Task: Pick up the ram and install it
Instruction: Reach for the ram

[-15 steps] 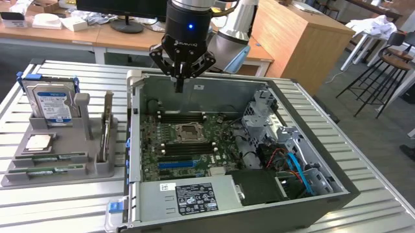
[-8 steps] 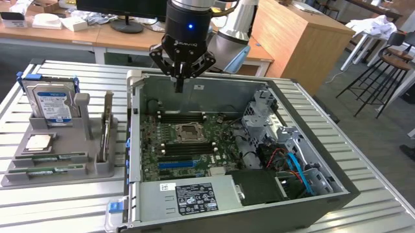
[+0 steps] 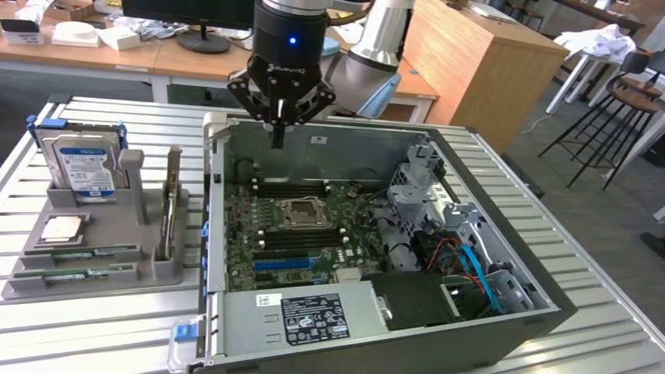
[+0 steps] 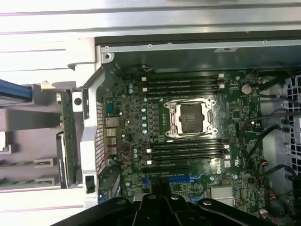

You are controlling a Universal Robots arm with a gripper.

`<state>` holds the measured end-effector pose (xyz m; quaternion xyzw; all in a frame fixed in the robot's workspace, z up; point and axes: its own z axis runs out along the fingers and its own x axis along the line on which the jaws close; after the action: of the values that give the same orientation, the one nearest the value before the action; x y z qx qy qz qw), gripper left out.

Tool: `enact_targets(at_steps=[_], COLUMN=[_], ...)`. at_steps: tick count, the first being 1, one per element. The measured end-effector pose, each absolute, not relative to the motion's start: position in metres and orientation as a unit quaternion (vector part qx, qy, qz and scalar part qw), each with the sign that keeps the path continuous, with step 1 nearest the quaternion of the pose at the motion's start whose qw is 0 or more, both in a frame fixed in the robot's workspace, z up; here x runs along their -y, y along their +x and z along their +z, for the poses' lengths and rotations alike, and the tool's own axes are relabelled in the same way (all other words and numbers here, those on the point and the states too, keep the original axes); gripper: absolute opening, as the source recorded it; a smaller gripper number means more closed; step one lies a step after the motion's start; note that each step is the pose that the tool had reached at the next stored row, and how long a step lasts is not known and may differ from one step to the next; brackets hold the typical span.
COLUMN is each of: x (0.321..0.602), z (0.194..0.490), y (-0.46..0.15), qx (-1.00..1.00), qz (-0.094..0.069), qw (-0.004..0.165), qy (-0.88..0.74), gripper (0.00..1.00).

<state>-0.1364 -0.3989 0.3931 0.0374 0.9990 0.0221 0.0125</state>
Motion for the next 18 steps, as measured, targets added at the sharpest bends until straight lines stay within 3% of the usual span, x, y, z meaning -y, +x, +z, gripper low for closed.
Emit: enact_targets(at_steps=[18], x=[0.399], z=[0.393], y=[-0.185], qx=[-0.999], qz=[0.022], qw=[0.012], qy=[0.037], gripper=[0.10])
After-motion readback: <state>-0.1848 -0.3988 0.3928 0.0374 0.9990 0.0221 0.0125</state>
